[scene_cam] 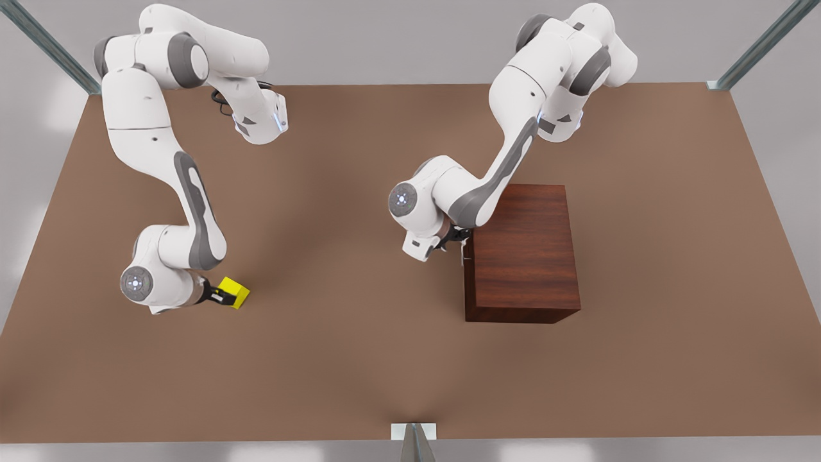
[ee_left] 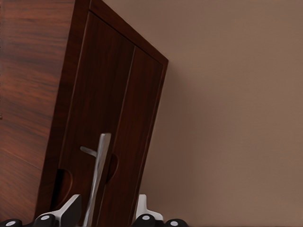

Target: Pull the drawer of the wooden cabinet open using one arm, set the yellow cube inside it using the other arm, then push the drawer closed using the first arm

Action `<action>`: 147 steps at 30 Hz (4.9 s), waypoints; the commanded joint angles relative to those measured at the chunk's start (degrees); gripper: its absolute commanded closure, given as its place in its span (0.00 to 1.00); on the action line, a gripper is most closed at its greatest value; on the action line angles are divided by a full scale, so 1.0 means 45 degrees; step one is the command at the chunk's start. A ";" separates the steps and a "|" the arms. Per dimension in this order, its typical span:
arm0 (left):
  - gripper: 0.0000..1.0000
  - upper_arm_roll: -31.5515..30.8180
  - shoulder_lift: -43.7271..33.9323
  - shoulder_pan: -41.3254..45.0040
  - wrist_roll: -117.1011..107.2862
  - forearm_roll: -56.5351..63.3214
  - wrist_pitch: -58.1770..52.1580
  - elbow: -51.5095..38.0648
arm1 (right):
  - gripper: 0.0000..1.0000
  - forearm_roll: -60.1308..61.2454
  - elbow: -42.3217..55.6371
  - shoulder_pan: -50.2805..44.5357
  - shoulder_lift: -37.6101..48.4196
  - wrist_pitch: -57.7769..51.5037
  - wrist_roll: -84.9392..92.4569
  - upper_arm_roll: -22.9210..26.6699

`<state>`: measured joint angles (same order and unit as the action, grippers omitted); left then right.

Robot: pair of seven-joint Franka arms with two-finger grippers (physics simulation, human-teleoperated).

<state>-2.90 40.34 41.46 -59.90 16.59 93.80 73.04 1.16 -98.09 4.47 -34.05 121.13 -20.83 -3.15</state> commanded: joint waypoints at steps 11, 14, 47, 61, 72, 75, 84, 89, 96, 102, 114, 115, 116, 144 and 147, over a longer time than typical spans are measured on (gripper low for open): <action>0.33 0.0000 0.0099 -0.0073 -0.0830 0.0201 0.0192 0.0332 | 0.00 0.0016 -0.0585 0.0022 -0.0460 0.1149 -0.2325 -0.0081; 0.34 0.0000 0.0177 -0.0054 -0.0830 0.0201 0.0211 0.0332 | 0.00 0.0016 -0.0721 -0.0017 -0.0499 0.1149 -0.2325 -0.0101; 0.42 -0.0312 0.0861 0.0884 -0.0713 0.0220 0.1266 -0.0996 | 0.32 -0.0394 0.3242 -0.0329 -0.0206 -0.2345 -0.1953 -0.1956; 0.05 -0.1015 0.0295 0.1372 -0.0733 0.0083 -0.0647 -0.3964 | 0.32 -0.0199 0.5528 -0.1482 -0.0245 -0.4397 -0.3575 -0.3733; 0.00 -0.0918 -0.1464 -0.5911 1.0359 -0.2827 -0.4144 -0.3886 | 0.33 -0.0589 0.7852 -0.4410 -0.0812 -0.4768 -0.7577 -0.4808; 0.00 -0.0898 -0.1464 -0.7239 1.1513 -0.2788 -0.4008 -0.3828 | 0.33 -0.0570 0.8711 -0.5484 -0.1300 -0.4749 -0.8243 -0.4808; 0.00 -0.0820 -0.1249 -0.7807 1.1494 -0.2573 -0.3832 -0.3769 | 0.33 -0.0550 1.0351 -0.8102 -0.2647 -0.4358 -0.9961 -0.4614; 0.00 -0.0820 -0.1131 -0.7964 1.1494 -0.2573 -0.3754 -0.3769 | 0.33 -0.0550 1.0977 -0.9216 -0.3760 -0.3890 -1.0391 -0.3812; 0.00 -0.0820 -0.1131 -0.7944 1.1494 -0.2573 -0.3754 -0.3769 | 0.33 -0.0550 1.0997 -0.9607 -0.4191 -0.3246 -1.0606 -0.3675; 0.00 -0.0820 -0.1093 -0.7964 1.1494 -0.2573 -0.3715 -0.3769 | 0.00 -0.0609 1.1056 -1.0075 -0.4288 -0.2991 -1.0372 -0.3188; 0.79 -0.0937 -0.0937 -0.3492 -0.7369 -0.5736 -0.0670 -0.3769 | 0.00 -0.2093 0.6507 -0.1698 0.3718 -0.8773 0.0172 -0.3421; 0.79 -0.0937 -0.0702 -0.3004 -0.9752 -0.5991 0.0482 -0.3769 | 0.00 -0.1899 0.5452 -0.1015 0.4440 -0.8655 0.1735 -0.3226; 0.79 -0.0918 -0.0487 -0.2535 -1.1531 -0.5991 0.1499 -0.3769 | 0.00 -0.1431 0.4359 -0.0779 0.5124 -0.7896 0.3355 -0.2272; 0.79 -0.0488 0.0314 -0.1167 -1.7199 -0.4819 0.3883 -0.0234 | 0.00 -0.0511 0.4727 -0.2029 0.4481 -0.6526 0.4863 0.0134; 0.79 -0.0410 0.0314 -0.1343 -1.6768 -0.4819 0.3805 -0.0175 | 0.00 -0.0492 0.4727 -0.2087 0.4481 -0.6526 0.4844 0.0134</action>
<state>-4.79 41.83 35.59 -119.22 -5.09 110.94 72.21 -1.16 -76.84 -4.75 -13.95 91.75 -7.81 -2.58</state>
